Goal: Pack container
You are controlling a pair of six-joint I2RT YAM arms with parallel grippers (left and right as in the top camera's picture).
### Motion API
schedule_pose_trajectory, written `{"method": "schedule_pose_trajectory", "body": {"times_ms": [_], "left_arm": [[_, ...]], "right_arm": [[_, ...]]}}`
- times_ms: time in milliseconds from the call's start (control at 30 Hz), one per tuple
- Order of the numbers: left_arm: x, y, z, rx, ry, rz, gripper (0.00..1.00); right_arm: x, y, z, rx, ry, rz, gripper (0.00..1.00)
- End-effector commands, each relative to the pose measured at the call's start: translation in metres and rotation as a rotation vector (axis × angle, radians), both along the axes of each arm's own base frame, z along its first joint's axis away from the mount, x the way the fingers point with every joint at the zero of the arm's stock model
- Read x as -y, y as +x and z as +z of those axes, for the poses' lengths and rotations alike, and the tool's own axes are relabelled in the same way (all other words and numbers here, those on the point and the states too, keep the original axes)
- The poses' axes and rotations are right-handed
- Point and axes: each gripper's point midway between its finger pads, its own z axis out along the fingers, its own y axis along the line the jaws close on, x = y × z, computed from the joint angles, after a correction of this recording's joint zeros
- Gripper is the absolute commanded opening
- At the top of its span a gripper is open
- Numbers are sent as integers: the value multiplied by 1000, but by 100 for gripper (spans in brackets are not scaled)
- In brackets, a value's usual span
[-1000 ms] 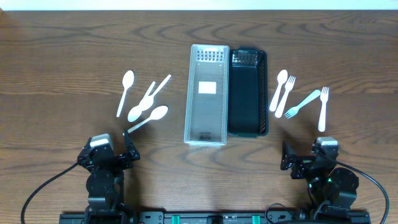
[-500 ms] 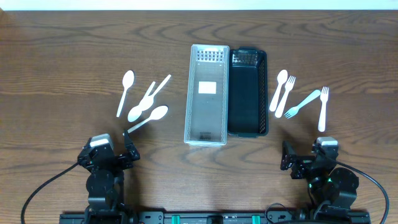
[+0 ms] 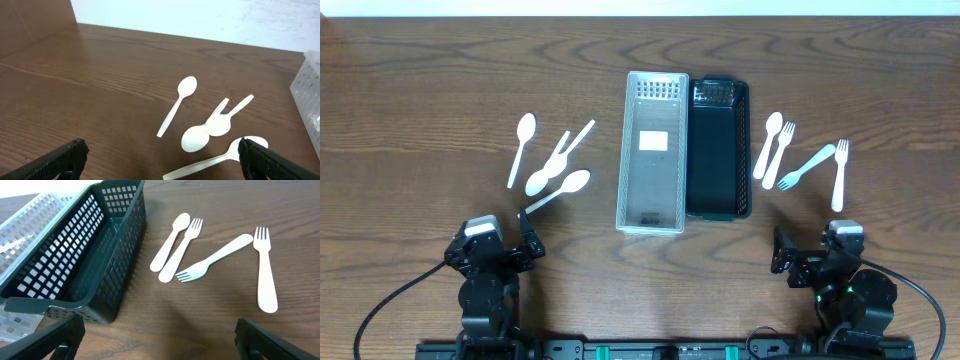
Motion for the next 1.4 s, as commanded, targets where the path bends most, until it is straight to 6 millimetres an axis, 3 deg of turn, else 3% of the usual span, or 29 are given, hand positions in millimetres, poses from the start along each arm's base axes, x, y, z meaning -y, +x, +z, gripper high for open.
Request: {"method": "schedule_pose_trajectory", "body": {"times_ms": [0,967,1100,1200,1367], "left_arm": [[-1,0,-10,-21,17,2,98],[-1,0,-10,-21,15,0,98],[8,2,-13,-25,-26,-43,98],[20,3,-14,-25,-78,-103,98],[32,1,-1,-47,-99,-169,98]], "right_arm": [[-1,0,0,2,8,2,99],[-2,0,0,2,12,7,99],[-8,0,3,4,68,20,99],[-18,1,13,37,106,70,99],[-10,5,46,61,127,14,99]]}}
